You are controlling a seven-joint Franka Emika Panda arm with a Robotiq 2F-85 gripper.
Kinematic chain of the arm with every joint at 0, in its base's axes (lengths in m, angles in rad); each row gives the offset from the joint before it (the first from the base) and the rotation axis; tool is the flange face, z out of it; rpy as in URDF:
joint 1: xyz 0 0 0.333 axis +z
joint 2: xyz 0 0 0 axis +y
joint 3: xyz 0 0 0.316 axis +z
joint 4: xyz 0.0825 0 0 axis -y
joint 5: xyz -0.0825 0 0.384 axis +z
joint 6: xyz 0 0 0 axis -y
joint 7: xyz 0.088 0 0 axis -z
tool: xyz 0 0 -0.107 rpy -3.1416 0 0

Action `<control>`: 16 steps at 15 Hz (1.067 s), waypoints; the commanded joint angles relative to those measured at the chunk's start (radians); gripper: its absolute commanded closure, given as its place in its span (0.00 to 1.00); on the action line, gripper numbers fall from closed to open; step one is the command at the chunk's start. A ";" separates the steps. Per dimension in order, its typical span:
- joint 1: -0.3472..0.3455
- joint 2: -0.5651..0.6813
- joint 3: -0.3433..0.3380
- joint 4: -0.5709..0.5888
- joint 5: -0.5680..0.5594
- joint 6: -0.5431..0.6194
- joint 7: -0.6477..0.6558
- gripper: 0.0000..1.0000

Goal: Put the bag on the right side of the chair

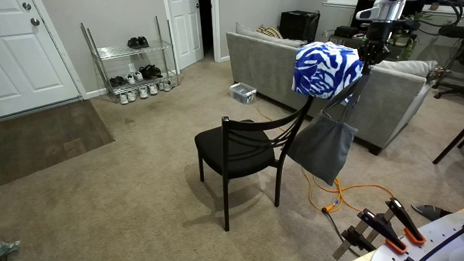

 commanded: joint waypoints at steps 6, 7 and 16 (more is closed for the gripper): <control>-0.021 0.005 0.022 0.010 -0.009 -0.007 0.005 0.93; -0.021 0.005 0.022 0.010 -0.009 -0.007 0.005 0.93; -0.010 0.086 0.032 0.145 -0.029 -0.007 0.030 0.98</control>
